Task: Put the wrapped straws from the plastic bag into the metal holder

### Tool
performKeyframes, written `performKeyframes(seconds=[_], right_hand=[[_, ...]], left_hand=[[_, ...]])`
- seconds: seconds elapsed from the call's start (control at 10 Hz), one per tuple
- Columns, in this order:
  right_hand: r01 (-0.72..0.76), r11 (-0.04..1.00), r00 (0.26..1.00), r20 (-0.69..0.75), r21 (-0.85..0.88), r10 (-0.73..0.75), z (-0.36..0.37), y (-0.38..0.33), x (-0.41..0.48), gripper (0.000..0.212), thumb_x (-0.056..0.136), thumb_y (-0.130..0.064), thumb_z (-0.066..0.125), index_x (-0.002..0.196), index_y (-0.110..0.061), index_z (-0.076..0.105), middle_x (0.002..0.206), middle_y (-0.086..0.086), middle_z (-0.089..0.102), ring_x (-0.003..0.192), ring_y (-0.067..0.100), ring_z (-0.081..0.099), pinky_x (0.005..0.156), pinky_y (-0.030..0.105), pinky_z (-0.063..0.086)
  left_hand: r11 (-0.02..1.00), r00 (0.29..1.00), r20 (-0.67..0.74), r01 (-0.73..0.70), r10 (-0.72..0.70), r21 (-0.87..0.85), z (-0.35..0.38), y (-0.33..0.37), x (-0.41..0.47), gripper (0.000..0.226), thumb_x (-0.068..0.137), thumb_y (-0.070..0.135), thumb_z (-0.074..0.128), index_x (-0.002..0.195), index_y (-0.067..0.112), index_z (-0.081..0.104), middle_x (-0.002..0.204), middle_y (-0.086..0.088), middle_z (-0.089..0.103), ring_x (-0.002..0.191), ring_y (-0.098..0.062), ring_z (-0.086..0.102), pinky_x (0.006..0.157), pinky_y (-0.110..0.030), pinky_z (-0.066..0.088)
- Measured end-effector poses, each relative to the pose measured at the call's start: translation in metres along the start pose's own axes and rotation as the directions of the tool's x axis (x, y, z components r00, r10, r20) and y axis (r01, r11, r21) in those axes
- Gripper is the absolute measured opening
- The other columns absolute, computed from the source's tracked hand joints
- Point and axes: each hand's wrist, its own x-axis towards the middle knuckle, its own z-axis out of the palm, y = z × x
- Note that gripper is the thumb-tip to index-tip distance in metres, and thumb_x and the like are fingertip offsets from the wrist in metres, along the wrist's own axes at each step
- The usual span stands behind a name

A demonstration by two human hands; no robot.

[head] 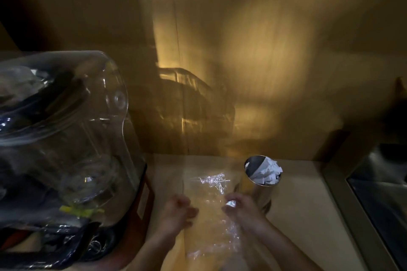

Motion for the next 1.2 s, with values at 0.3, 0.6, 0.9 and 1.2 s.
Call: performKeyframes(seconds=[0.3,0.6,0.9,1.2], right_hand=[[-0.019,0.966,0.986,0.155,-0.257,0.061,0.019,0.021,0.022,0.03,0.06,-0.003,0.076,0.065,-0.023,0.054,0.073,0.001,0.056,0.067,0.015,0.054,0.064,0.028,0.044],[0.013,0.896,0.991,0.127,-0.445,0.049,0.027,0.023,0.066,0.02,0.068,-0.011,0.069,0.081,-0.013,0.054,0.093,0.013,0.06,0.084,0.018,0.056,0.07,0.03,0.047],[0.016,0.746,0.979,0.162,-0.666,0.124,0.038,0.039,0.082,0.043,0.082,-0.019,0.061,0.122,-0.012,0.048,0.132,0.007,0.041,0.127,0.01,0.036,0.094,0.009,0.03],[0.119,0.545,0.993,0.114,-0.83,-0.043,0.037,0.024,0.083,0.031,0.085,-0.022,0.049,0.112,-0.008,0.05,0.13,0.01,0.043,0.117,0.023,0.045,0.09,0.027,0.036]], left_hand=[[0.884,0.996,0.063,-0.079,0.056,0.461,0.0,-0.026,0.02,0.061,0.071,0.004,0.074,0.126,0.003,0.048,0.132,-0.016,0.043,0.115,-0.026,0.05,0.094,-0.028,0.046],[0.688,0.973,0.085,-0.212,0.215,0.694,0.013,-0.039,0.072,0.05,0.081,0.018,0.063,0.126,0.007,0.046,0.148,-0.01,0.02,0.133,-0.022,0.032,0.096,-0.012,0.022],[0.213,0.95,0.276,-0.302,0.143,0.929,0.005,-0.063,0.098,0.057,0.09,0.038,0.045,0.139,0.015,0.027,0.156,-0.007,0.014,0.144,-0.024,0.006,0.118,-0.034,0.008],[0.172,0.932,0.29,-0.329,0.217,0.929,-0.003,-0.035,0.099,0.055,0.089,0.035,0.046,0.138,0.021,0.027,0.149,-0.001,0.032,0.137,-0.021,0.027,0.115,-0.038,0.019]])
